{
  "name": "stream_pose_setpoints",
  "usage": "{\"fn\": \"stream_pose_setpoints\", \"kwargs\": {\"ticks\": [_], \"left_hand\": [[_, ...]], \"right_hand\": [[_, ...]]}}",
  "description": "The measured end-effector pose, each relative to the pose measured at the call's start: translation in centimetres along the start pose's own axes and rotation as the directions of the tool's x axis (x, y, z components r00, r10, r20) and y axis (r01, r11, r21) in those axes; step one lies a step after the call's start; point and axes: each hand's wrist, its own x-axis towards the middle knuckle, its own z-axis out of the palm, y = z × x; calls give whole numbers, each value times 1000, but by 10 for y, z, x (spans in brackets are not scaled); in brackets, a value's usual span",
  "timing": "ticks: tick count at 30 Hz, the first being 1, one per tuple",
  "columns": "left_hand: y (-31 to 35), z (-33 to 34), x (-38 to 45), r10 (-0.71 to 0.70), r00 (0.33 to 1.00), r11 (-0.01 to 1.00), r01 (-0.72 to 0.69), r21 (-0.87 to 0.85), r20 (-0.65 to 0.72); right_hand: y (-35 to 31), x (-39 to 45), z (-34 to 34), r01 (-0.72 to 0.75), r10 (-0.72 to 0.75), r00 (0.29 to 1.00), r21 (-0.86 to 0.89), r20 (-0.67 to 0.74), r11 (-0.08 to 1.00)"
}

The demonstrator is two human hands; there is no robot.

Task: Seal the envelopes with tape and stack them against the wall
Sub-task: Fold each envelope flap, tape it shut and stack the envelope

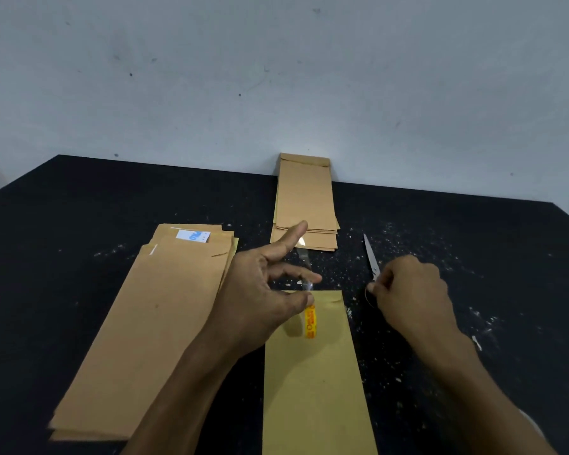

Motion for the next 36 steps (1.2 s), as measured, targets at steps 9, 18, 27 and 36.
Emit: {"fn": "stream_pose_setpoints", "kwargs": {"ticks": [9, 18, 27, 36], "left_hand": [[8, -3, 0, 3, 1000, 1000, -3, -18, 10], [27, -32, 7, 52, 998, 998, -53, -36, -23], [52, -75, 10, 26, 1000, 999, -27, 29, 16], [59, -79, 11, -138, 954, 974, 82, 213, 266]], "right_hand": [[3, 6, -12, -40, 69, 988, -207, 139, 978], [-1, -14, -30, -4, -382, 901, 884, 206, 467], [3, -13, -28, 10, -603, 717, 860, 350, 511], [-2, -16, -24, 15, -637, 625, 809, 451, 587]]}}
